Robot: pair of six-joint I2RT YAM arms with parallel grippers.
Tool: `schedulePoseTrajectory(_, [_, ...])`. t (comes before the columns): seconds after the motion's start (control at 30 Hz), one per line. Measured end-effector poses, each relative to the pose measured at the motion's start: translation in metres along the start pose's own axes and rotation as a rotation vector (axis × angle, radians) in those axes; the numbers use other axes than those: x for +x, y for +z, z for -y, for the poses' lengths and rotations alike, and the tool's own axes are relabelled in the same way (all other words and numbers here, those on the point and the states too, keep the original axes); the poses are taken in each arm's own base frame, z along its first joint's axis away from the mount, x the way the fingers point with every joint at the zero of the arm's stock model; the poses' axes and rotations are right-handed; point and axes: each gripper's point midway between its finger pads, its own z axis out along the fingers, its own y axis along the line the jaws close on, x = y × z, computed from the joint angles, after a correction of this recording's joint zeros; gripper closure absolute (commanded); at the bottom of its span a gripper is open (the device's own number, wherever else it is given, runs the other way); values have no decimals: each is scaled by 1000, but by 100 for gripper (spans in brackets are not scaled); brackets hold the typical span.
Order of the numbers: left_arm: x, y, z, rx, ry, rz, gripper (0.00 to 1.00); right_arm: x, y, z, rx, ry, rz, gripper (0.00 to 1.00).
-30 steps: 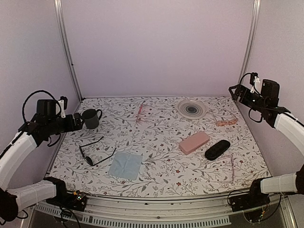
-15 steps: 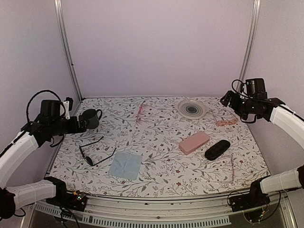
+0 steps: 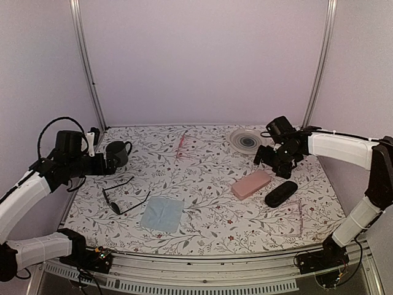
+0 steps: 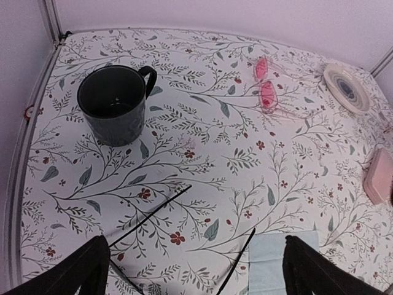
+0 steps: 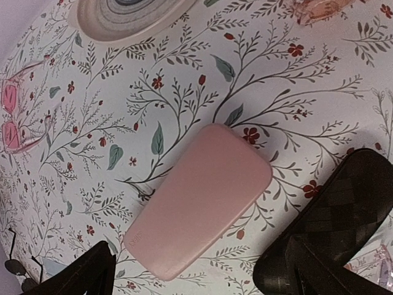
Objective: Organize the sunglasses
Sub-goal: Adjust the sunglasses case at the center of the board.
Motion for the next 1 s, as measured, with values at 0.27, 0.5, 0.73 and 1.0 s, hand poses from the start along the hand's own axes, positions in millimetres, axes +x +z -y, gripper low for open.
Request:
schedulePoseTrajectory(0.27, [1, 0, 3, 8, 8, -3, 1, 15, 45, -34, 96, 59, -81, 1])
schedulePoseTrajectory(0.5, [2, 0, 8, 19, 19, -6, 1, 31, 58, -21, 182, 118, -131, 1])
schedulePoseTrajectory(0.73, [3, 0, 9, 22, 24, -7, 1, 38, 69, -14, 219, 137, -151, 1])
schedulePoseTrajectory(1.0, [6, 2, 12, 29, 32, -15, 1, 41, 78, -12, 230, 142, -155, 14])
